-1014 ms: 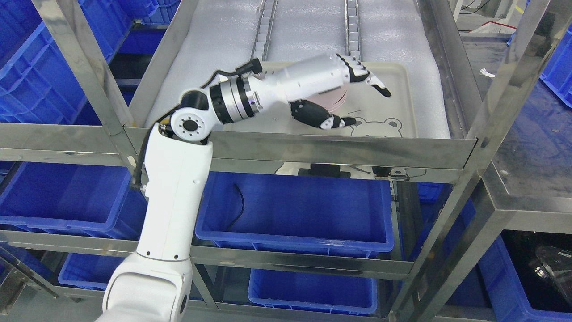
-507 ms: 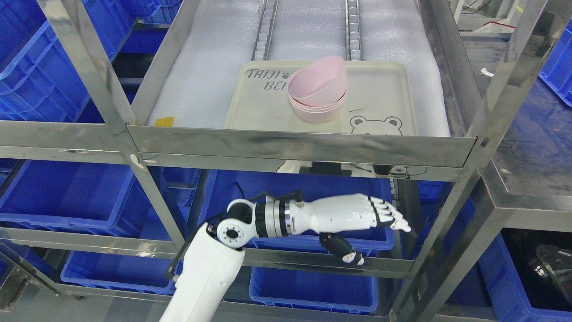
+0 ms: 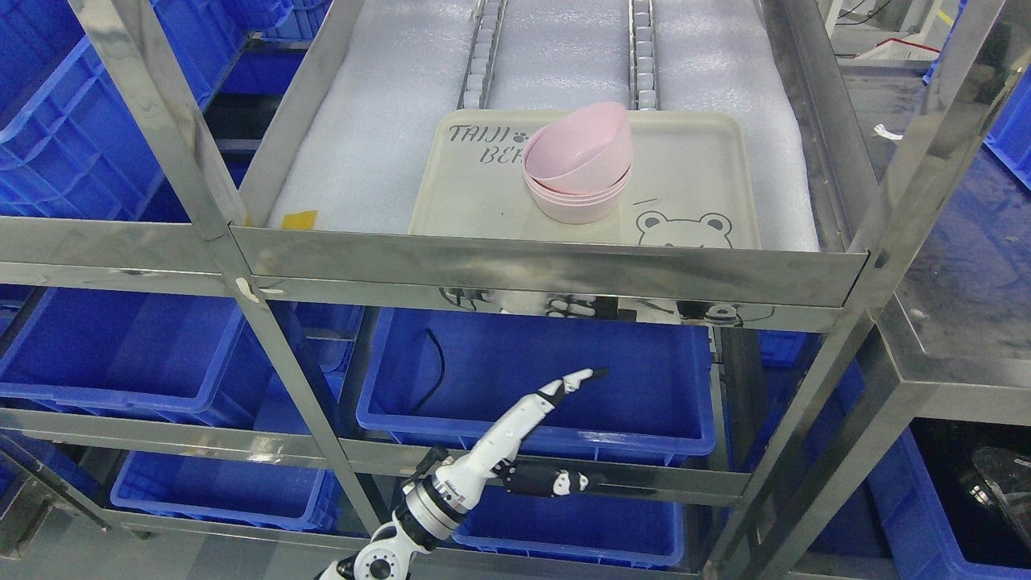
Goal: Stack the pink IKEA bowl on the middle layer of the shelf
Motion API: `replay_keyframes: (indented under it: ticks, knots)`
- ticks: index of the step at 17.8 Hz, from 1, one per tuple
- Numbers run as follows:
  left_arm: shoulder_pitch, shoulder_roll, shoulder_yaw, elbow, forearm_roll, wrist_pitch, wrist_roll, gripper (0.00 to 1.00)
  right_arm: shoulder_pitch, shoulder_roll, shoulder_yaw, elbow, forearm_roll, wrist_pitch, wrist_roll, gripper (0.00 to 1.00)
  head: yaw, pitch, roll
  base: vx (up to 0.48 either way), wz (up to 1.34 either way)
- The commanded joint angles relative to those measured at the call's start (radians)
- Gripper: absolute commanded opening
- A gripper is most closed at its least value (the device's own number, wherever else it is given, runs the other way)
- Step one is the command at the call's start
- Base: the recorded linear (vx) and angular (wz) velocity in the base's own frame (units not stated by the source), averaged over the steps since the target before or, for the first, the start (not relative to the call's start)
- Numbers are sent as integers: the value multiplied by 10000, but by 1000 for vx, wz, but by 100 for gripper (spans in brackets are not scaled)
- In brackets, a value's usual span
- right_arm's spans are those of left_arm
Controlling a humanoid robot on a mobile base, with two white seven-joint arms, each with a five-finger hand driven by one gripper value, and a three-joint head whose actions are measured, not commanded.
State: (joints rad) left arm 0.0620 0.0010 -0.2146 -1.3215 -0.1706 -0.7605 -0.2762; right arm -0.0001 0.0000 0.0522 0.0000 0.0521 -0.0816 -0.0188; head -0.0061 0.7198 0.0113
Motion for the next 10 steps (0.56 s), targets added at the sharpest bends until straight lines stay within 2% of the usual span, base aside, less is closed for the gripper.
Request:
replay_keyframes:
  ticks: [1, 5, 10]
  knots:
    - [761, 164, 1164, 807, 1411, 1281, 2378, 99, 32, -175, 0, -175, 0, 3, 4, 100, 0, 0, 0, 18, 35]
    - [654, 164, 1118, -435, 2242, 3092, 2455, 99, 47, -175, 0, -175, 0, 3, 4, 100, 0, 0, 0, 13, 9]
    - [592, 164, 1042, -883, 2243, 3387, 2456, 99, 47, -175, 0, -175, 0, 3, 4, 100, 0, 0, 0, 0, 0]
